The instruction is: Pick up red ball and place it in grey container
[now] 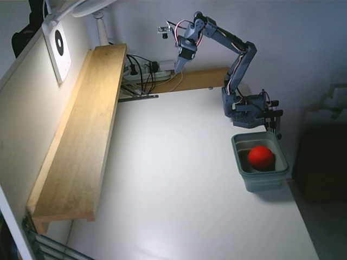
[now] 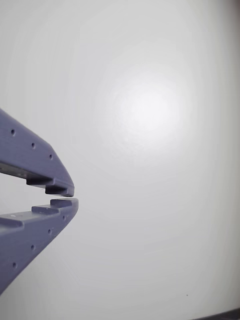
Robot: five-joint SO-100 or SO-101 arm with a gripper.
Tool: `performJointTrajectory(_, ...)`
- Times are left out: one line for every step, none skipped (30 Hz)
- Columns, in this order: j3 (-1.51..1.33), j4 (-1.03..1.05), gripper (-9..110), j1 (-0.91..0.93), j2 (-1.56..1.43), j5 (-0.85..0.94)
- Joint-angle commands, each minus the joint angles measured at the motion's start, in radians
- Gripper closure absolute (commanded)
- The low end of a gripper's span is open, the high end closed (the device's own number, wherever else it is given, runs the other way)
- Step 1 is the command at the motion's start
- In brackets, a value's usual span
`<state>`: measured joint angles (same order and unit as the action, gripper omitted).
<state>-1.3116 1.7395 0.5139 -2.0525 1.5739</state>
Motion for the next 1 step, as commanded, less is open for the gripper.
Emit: performJointTrajectory(-0.011, 0.006, 104, 0.010, -0.029, -0.003)
